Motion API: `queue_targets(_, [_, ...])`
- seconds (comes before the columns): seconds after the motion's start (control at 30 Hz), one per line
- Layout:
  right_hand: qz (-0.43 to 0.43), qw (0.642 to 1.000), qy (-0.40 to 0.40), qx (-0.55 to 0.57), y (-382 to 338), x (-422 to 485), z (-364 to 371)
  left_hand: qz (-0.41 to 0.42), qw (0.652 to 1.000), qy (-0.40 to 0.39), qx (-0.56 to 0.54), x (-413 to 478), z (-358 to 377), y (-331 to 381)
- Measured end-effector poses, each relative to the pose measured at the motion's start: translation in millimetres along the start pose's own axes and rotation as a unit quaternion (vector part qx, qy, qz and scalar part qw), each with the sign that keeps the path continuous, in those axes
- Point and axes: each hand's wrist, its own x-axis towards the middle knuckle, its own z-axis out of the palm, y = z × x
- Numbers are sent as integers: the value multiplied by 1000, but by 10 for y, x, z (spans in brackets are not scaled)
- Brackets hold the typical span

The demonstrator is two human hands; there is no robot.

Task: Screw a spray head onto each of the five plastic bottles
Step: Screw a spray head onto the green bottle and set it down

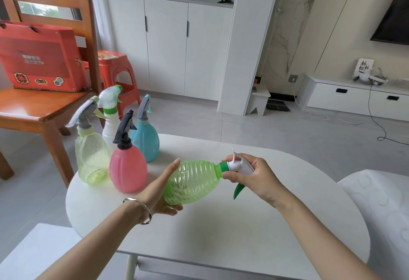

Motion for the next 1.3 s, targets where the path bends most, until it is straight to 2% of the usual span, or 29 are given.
queue_targets(0.23, [0, 998, 35, 53, -29, 20, -47, 187, 981, -4, 58, -99, 82, 61])
queue_targets(0.37, [17, 998, 31, 60, 8, -4, -51, 123, 989, -83, -11, -157, 75, 124])
queue_targets(0.53, [40, 996, 29, 77, 44, -8, -8, 213, 971, -23, 101, -159, 2, 133])
queue_targets(0.67, [63, 994, 26, 88, 63, 2, 1, 189, 977, -54, 76, -88, 2, 108])
queue_targets(0.8, [114, 986, 29, 122, 154, -4, 65, 228, 961, 28, 151, -112, 42, 160])
queue_targets(0.9, [131, 979, 30, 155, 158, 11, 62, 234, 968, 8, 91, -83, -64, 178])
queue_targets(0.97, [136, 977, 26, 162, 178, 9, 76, 199, 970, -25, 138, -91, -56, 159])
queue_targets(1.03, [146, 975, 30, 162, 217, 3, 90, 184, 961, -16, 206, -97, 12, 126])
queue_targets(1.13, [170, 970, 25, 174, 248, -7, 76, 233, 948, 27, 217, -88, -18, 150])
queue_targets(1.2, [181, 965, 18, 189, 251, 4, 51, 245, 955, 3, 165, -65, -117, 152])
queue_targets(1.3, [178, 965, 6, 192, 242, 22, 63, 188, 973, -69, 117, -95, -105, 119])
